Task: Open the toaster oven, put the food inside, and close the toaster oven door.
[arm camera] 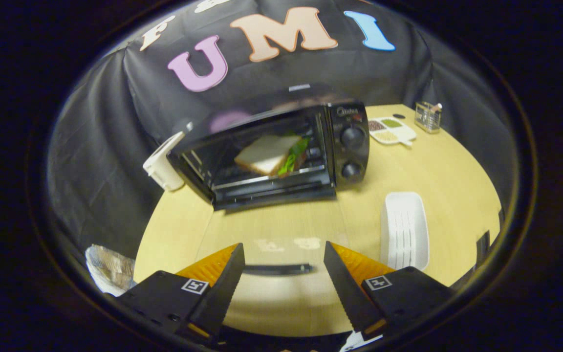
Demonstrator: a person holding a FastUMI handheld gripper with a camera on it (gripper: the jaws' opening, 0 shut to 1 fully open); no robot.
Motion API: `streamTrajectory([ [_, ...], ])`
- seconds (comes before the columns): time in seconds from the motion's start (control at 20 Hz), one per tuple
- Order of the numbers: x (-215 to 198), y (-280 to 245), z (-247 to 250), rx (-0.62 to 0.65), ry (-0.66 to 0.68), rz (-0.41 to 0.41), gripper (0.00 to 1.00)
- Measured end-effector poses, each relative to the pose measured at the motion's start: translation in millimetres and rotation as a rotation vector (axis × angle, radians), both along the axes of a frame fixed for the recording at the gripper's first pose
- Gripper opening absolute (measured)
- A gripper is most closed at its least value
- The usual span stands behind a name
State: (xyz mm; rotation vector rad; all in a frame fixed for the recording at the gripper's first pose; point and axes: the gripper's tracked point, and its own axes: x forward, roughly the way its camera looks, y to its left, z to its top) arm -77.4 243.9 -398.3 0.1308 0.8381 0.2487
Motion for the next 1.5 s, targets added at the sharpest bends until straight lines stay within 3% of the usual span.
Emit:
streamTrajectory([
  [0.25, -25, -10, -62, -0.046, 0.14, 0.026, 1.0],
  [0.55, -14, -8, -83, -0.079, 0.139, 0.086, 1.0],
  [1.05, 3, -7, -40, -0.05, 0.106, 0.09, 0.99],
  [1.5, 41, 7, 32, 0.127, -0.022, -0.085, 0.99],
])
